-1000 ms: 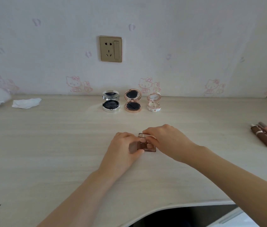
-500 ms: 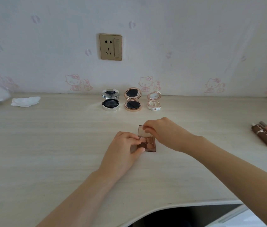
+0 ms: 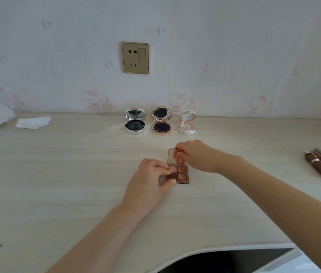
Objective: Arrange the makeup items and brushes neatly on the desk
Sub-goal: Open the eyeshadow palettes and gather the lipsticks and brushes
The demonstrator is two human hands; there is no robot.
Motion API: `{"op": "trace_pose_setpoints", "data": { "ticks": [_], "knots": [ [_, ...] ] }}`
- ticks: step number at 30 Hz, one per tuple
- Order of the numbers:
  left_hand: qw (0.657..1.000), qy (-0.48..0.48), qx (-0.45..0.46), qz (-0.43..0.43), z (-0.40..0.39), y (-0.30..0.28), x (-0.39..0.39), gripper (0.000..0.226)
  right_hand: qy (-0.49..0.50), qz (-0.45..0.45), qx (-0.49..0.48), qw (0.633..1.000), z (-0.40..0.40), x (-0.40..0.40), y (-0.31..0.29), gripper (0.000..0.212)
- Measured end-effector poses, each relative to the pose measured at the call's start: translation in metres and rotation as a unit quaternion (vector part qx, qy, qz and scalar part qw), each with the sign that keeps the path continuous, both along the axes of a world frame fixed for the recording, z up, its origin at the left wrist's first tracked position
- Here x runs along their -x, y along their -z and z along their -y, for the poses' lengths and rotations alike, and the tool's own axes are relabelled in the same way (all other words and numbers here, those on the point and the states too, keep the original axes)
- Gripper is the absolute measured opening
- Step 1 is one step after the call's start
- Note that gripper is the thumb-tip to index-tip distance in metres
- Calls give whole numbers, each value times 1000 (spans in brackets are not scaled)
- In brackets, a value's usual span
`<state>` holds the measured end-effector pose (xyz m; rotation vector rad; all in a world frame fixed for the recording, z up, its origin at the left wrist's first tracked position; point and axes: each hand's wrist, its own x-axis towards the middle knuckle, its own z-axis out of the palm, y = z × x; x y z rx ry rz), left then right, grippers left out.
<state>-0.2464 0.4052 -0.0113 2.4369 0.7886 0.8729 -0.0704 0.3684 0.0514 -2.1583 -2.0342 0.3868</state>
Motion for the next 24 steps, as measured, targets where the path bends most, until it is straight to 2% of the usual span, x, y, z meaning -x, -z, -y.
{"op": "trace_pose_setpoints", "data": {
  "ticks": [7, 17, 24],
  "knots": [
    [1000, -1, 1, 2, -1, 0, -1, 25, 12, 0, -16, 1000, -3, -2, 6, 26],
    [1000, 1, 7, 5, 0, 0, -1, 27, 31, -56, -25, 998, 0, -10, 17, 22],
    [1000, 2, 8, 2, 0, 0, -1, 26, 30, -51, -53, 997, 3, -8, 21, 30]
  ]
}}
